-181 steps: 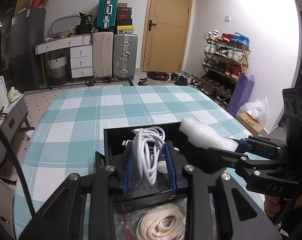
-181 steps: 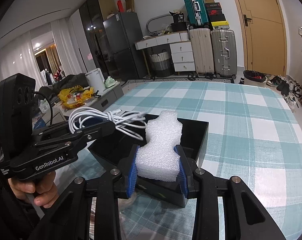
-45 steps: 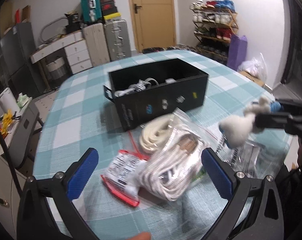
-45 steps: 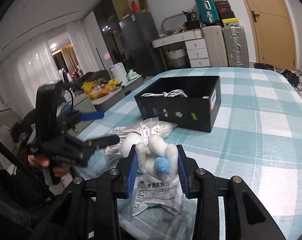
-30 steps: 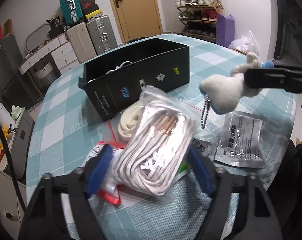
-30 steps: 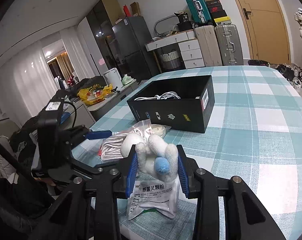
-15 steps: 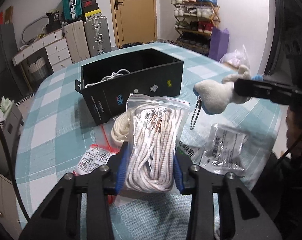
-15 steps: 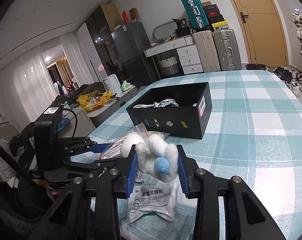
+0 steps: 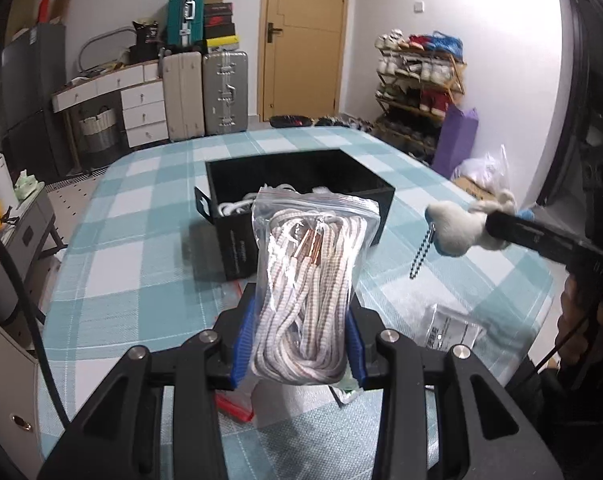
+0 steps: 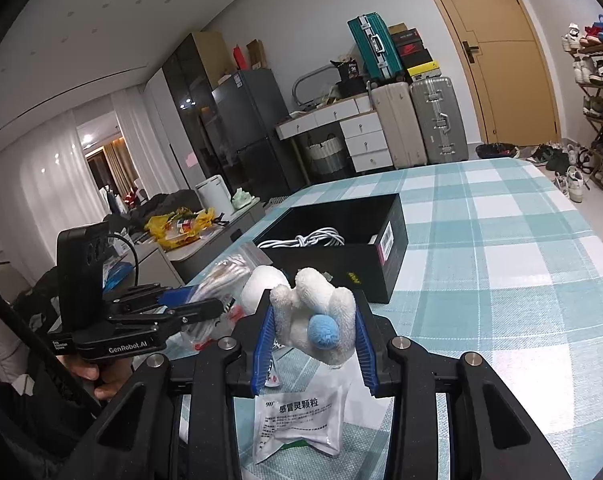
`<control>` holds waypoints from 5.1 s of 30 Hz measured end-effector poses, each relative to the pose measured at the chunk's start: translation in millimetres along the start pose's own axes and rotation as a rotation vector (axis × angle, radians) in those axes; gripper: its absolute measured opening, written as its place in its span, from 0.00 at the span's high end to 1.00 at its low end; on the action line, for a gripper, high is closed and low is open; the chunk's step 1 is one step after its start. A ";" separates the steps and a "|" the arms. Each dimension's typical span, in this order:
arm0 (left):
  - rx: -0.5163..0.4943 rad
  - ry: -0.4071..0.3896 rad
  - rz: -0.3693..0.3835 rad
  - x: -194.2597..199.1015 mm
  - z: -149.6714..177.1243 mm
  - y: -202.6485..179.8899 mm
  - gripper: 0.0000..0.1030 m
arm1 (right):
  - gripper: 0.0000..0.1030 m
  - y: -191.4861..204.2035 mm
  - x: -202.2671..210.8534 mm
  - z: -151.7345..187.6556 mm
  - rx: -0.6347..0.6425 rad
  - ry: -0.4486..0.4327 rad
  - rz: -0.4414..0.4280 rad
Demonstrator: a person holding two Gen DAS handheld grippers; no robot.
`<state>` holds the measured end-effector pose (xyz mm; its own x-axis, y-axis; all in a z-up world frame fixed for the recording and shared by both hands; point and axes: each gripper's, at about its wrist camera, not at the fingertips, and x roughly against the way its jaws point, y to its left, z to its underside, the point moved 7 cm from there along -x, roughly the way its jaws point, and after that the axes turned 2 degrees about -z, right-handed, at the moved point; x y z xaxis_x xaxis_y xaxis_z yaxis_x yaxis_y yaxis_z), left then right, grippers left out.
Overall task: Organize soft objects
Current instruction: 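Carry the rope bag and plush toy over the black box with both grippers, then release the rope bag and plush toy into the box, withdraw both grippers, then move the right gripper to the white medicine sachet on the table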
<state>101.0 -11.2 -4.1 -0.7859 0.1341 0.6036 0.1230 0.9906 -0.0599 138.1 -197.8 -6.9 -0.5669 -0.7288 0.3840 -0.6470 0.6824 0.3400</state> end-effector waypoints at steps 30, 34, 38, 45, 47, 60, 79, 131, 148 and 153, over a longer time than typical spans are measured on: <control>0.063 -0.123 -0.091 19.5 -60.9 18.9 0.63 | 0.65 18.1 4.8 -65.8 0.092 -0.093 0.192; 0.057 -0.127 -0.102 12.8 -68.8 20.3 0.63 | 0.65 19.0 1.3 -77.3 0.102 -0.101 0.202; 0.057 -0.121 -0.105 4.9 -74.4 20.7 0.63 | 0.65 20.0 -3.0 -82.5 0.106 -0.102 0.205; 0.060 -0.112 -0.108 -10.1 -83.1 22.2 0.63 | 0.65 14.5 -15.6 -91.7 0.095 -0.092 0.214; 0.060 -0.109 -0.108 -14.0 -86.5 22.5 0.63 | 0.65 13.3 -21.0 -92.5 0.100 -0.082 0.213; 0.053 -0.047 -0.107 -56.1 -99.5 26.8 0.63 | 0.65 -7.1 -60.9 -98.0 0.119 -0.008 0.211; 0.071 0.034 -0.103 -101.8 -96.6 38.9 0.63 | 0.65 -20.2 -127.1 -80.4 0.208 0.140 0.178; 0.015 0.104 -0.087 -111.1 -82.6 31.0 0.43 | 0.45 -32.2 -164.0 -67.6 0.399 0.289 0.234; 0.013 -0.013 -0.152 -40.4 -65.4 38.5 0.00 | 0.01 -34.4 -71.5 -66.6 0.157 0.134 0.236; 0.028 -0.016 -0.159 -26.4 -48.0 40.7 0.00 | 0.01 -24.6 -56.0 -46.3 0.163 0.154 0.230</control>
<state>155.8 24.3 15.6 -0.8037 -0.0239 0.5945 -0.0202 0.9997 0.0129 209.4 -171.2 3.0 -0.6319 -0.5309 0.5646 -0.5911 0.8014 0.0920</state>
